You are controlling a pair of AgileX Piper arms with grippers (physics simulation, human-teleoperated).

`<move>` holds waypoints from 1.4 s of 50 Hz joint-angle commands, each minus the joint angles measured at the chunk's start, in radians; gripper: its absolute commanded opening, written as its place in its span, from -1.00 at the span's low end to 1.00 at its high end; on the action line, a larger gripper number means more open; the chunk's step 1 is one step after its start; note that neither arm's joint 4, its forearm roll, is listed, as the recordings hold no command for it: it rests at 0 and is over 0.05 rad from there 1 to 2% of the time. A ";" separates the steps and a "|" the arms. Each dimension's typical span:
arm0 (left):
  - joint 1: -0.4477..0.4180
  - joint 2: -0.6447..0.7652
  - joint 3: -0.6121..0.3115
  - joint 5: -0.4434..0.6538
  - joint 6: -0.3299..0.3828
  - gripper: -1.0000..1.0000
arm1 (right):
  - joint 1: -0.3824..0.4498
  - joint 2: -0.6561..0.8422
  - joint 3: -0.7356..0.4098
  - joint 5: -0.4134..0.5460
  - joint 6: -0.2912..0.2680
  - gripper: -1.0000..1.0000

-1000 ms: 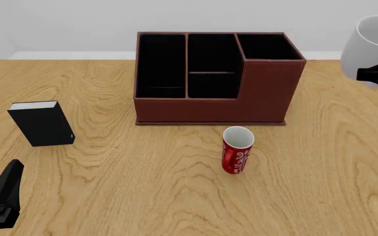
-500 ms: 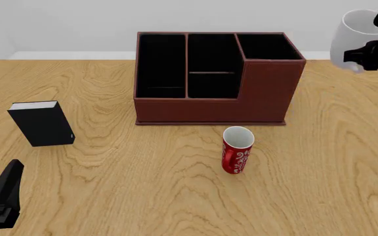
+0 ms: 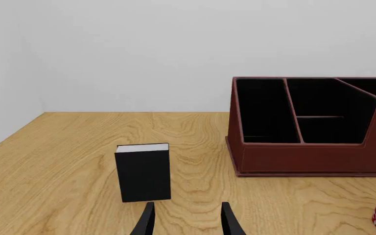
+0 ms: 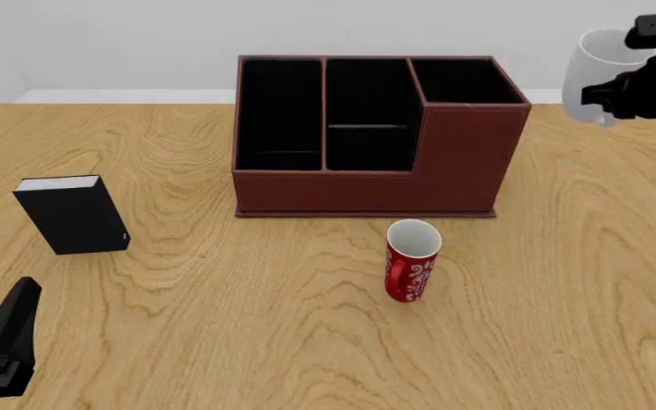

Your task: Pick up the white mug and place it to the right of the caddy.

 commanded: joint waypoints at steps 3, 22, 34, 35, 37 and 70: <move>0.000 0.000 0.000 0.000 0.000 1.00 | -0.002 0.072 -0.053 0.015 0.001 -1.00; 0.000 0.000 0.000 0.000 0.000 1.00 | -0.005 0.169 -0.063 -0.001 -0.006 -1.00; 0.000 0.000 0.000 0.000 0.000 1.00 | 0.007 0.190 -0.061 -0.009 -0.001 -1.00; 0.000 0.000 0.000 0.000 0.000 1.00 | 0.008 0.192 -0.061 -0.010 -0.001 -1.00; 0.000 0.000 0.000 0.000 0.000 1.00 | 0.007 0.197 -0.055 -0.018 -0.002 -1.00; 0.000 0.000 0.000 0.000 0.000 1.00 | 0.033 0.238 0.009 -0.085 0.012 -1.00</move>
